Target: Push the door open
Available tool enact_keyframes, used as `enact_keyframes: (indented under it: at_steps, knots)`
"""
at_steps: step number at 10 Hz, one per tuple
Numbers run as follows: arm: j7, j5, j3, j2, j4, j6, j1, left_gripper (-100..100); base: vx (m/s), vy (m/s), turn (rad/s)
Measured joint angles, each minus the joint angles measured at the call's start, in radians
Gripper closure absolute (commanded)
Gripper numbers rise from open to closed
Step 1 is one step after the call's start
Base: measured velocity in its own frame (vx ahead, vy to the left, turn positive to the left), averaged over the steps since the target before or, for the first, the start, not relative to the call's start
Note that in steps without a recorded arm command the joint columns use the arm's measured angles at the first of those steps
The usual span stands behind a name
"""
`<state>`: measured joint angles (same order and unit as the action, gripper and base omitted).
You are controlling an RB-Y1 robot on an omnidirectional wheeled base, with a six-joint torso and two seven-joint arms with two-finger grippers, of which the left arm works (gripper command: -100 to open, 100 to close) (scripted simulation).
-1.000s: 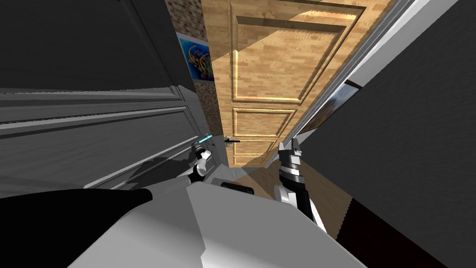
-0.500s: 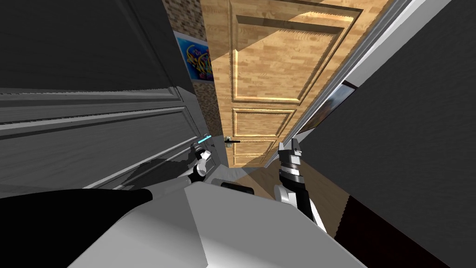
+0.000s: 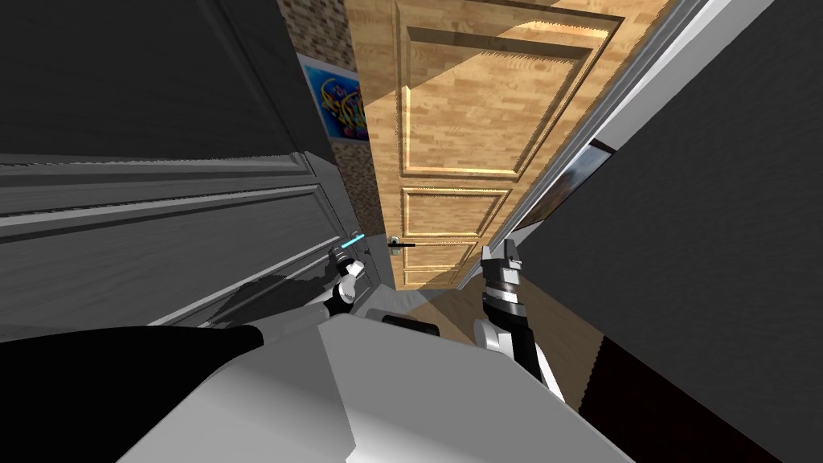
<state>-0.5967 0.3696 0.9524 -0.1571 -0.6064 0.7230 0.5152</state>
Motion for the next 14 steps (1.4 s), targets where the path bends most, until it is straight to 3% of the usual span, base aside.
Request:
enact_keyframes:
  at_steps: [2, 3, 4, 6, 7, 8, 9, 10, 11, 12, 13, 14]
  knots:
    - [-0.011, 0.004, 0.011, -0.011, 0.037, 0.019, 0.017, 100, 0.018, 0.03, -0.05]
    - [-0.019, 0.01, 0.023, -0.003, 0.011, 0.012, 0.008, 100, 0.01, 0.053, -0.035]
    - [-0.014, 0.01, 0.025, -0.034, 0.082, 0.044, 0.029, 100, 0.006, 0.024, -0.012]
    - [-0.028, 0.014, 0.033, -0.021, 0.043, 0.029, 0.027, 100, 0.011, 0.018, -0.034]
    - [-0.047, 0.021, 0.049, 0.005, -0.017, 0.009, 0.012, 100, 0.01, 0.041, -0.043]
    - [-0.052, 0.022, 0.053, 0.009, -0.019, 0.012, 0.009, 100, -0.001, 0.009, -0.015]
    - [-0.038, 0.02, 0.048, -0.026, 0.049, 0.039, 0.024, 100, 0.018, 0.021, -0.103]
    - [-0.046, 0.027, 0.064, -0.01, 0.005, 0.027, 0.01, 100, 0.019, 0.049, -0.044]
    - [-0.045, 0.028, 0.066, -0.023, 0.03, 0.034, 0.013, 100, 0.014, 0.054, -0.081]
    - [-0.058, 0.035, 0.082, -0.011, 0.01, 0.038, 0.013, 100, 0.007, 0.054, -0.052]
    - [-0.066, 0.037, 0.089, -0.016, 0.02, 0.045, 0.018, 100, 0.013, 0.06, -0.096]
    - [-0.084, 0.044, 0.105, 0.003, -0.024, 0.033, 0.01, 100, 0.018, 0.045, -0.04]
